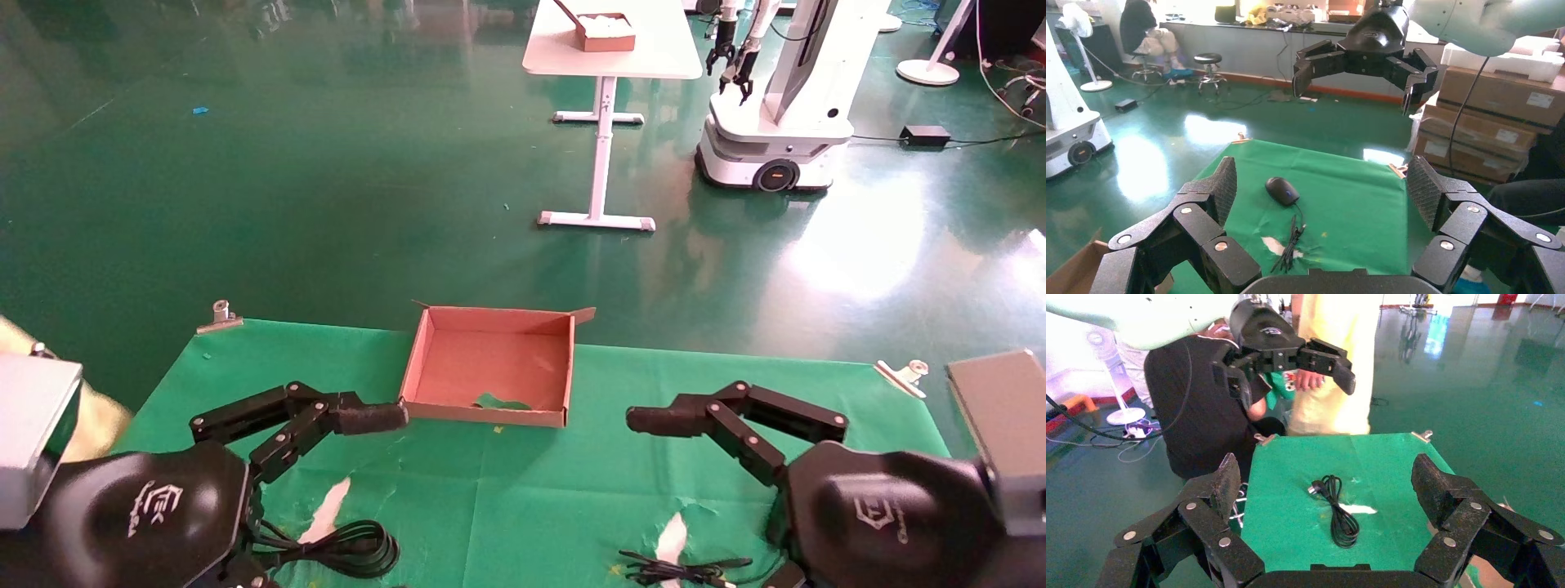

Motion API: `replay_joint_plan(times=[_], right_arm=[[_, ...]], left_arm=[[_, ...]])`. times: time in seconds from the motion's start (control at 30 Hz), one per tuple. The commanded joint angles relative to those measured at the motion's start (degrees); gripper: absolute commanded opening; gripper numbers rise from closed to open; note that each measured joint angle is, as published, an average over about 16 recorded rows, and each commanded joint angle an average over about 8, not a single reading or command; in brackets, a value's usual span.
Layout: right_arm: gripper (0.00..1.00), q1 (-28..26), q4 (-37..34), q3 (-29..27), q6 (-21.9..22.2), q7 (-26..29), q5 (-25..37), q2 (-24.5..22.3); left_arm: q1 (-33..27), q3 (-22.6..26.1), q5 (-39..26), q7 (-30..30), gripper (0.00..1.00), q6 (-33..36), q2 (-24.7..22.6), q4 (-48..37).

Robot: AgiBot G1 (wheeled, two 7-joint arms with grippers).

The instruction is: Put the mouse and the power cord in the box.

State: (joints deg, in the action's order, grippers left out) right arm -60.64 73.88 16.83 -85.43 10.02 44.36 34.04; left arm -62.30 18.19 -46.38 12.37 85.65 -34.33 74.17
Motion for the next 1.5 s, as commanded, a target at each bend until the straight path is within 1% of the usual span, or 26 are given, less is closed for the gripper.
replay_joint_plan(times=[0.03, 0.13, 0.23, 0.37, 0.43, 0.53, 0.6, 0.8, 0.87, 0.97, 1.1, 1.17, 1.33, 1.5], right_arm=[[1.00, 0.3, 0.0, 0.2, -0.1, -0.2, 0.3, -0.2], [1.00, 1.1, 0.6, 1.1, 0.6, -0.9, 3.9, -1.3], [1.00, 1.0, 1.4, 2.5, 1.9, -1.5, 9.4, -2.3], [1.00, -1.0, 2.6, 5.4, 3.5, -1.0, 18.6, -2.4], [1.00, -2.2, 3.0, 6.8, 3.8, -0.4, 21.8, -2.0], [1.00, -3.7, 3.2, 8.1, 3.7, 0.4, 24.5, -1.2], [1.00, -4.1, 3.2, 8.5, 3.6, 0.6, 24.9, -1.0], [1.00, -4.2, 2.7, 8.4, 3.3, 0.3, 25.2, -0.7], [1.00, -4.2, 2.3, 8.3, 3.4, 0.2, 25.2, -0.7], [1.00, -4.4, 1.7, 8.4, 3.7, 0.5, 25.6, -0.6], [1.00, -4.7, 1.1, 8.5, 4.7, 1.7, 26.8, -0.8], [1.00, -4.7, 1.2, 8.6, 5.1, 2.5, 27.3, -1.0], [1.00, -4.1, 1.7, 8.8, 6.0, 4.0, 28.2, -1.5], [1.00, -3.6, 2.1, 8.9, 6.7, 4.7, 28.9, -2.0]], left_arm=[[0.4, 0.2, -0.2, 0.2, 1.00, 0.1, 0.3, 0.1], [-1.6, 3.1, -7.0, 2.5, 1.00, -0.1, 0.9, 1.1], [-5.6, 7.1, -17.4, 5.2, 1.00, 0.1, 0.6, 2.0], [-12.0, 12.5, -32.3, 9.2, 1.00, 0.5, -1.3, 2.2], [-14.8, 14.8, -38.9, 11.1, 1.00, 0.6, -2.4, 2.3], [-17.4, 16.9, -45.3, 12.5, 1.00, 0.5, -3.5, 2.6], [-18.2, 17.5, -47.3, 12.8, 1.00, 0.5, -3.8, 2.8], [-17.9, 17.6, -47.1, 12.5, 1.00, 0.3, -4.1, 2.2], [-17.6, 18.3, -48.4, 13.1, 1.00, 0.1, -4.9, 1.5], [-17.9, 20.3, -53.1, 15.5, 1.00, -0.7, -7.2, -0.4], [-18.7, 23.3, -60.3, 19.8, 1.00, -2.0, -11.5, -4.3], [-19.3, 24.4, -63.2, 21.0, 1.00, -2.7, -13.5, -6.4], [-20.7, 26.7, -68.3, 21.4, 1.00, -4.2, -17.5, -11.4], [-21.3, 28.1, -71.2, 20.6, 1.00, -5.6, -20.3, -15.6]])
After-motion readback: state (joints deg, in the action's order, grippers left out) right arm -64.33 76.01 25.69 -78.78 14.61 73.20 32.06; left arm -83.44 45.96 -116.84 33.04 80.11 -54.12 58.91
